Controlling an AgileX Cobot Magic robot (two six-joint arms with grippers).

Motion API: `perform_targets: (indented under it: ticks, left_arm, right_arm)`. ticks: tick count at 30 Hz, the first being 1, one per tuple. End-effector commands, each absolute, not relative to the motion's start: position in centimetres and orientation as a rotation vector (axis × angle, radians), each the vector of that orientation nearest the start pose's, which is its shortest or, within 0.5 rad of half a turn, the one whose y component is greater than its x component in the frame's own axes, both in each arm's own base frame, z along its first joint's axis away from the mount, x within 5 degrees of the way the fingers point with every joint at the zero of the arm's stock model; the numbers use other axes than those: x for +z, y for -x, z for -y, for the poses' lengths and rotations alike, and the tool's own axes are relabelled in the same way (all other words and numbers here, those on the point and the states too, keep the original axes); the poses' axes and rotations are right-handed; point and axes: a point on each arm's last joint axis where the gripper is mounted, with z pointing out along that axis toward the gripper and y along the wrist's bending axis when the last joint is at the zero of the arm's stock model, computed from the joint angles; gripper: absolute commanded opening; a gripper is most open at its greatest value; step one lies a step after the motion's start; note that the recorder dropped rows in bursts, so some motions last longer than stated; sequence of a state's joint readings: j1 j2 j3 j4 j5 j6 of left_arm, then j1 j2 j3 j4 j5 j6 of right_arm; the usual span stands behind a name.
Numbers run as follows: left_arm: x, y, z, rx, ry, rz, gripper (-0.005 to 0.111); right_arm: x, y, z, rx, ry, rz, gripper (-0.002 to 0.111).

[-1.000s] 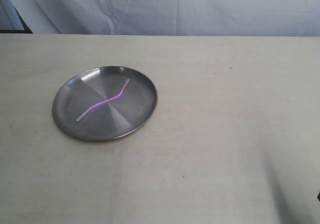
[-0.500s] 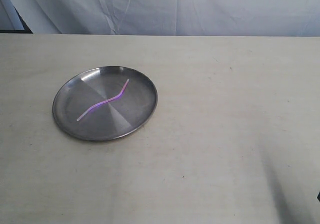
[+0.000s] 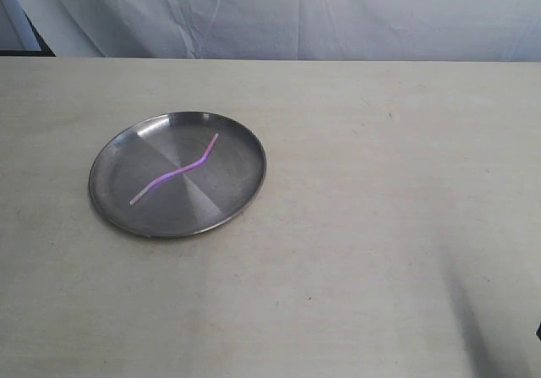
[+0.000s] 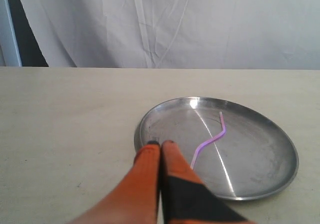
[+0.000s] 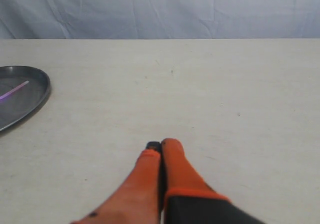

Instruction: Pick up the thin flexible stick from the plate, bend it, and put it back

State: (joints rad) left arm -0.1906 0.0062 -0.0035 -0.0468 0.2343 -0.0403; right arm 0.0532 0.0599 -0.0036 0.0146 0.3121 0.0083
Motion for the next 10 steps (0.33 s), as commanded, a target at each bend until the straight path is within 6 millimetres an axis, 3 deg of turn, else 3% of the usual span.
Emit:
perform_targets:
  ticks: [1,10]
  left_arm:
    - [19.26,-5.44,1.14,-0.213,-0.096,-1.712,0.0]
    - [19.26,-5.44,1.14,-0.213,-0.096,-1.712,0.0]
  right_arm:
    - [18.25,-5.76,-0.31,0.047,0.034,-1.844,-0.001]
    - [18.25,-5.76,-0.3,0.042,0.037,-1.844,-0.001]
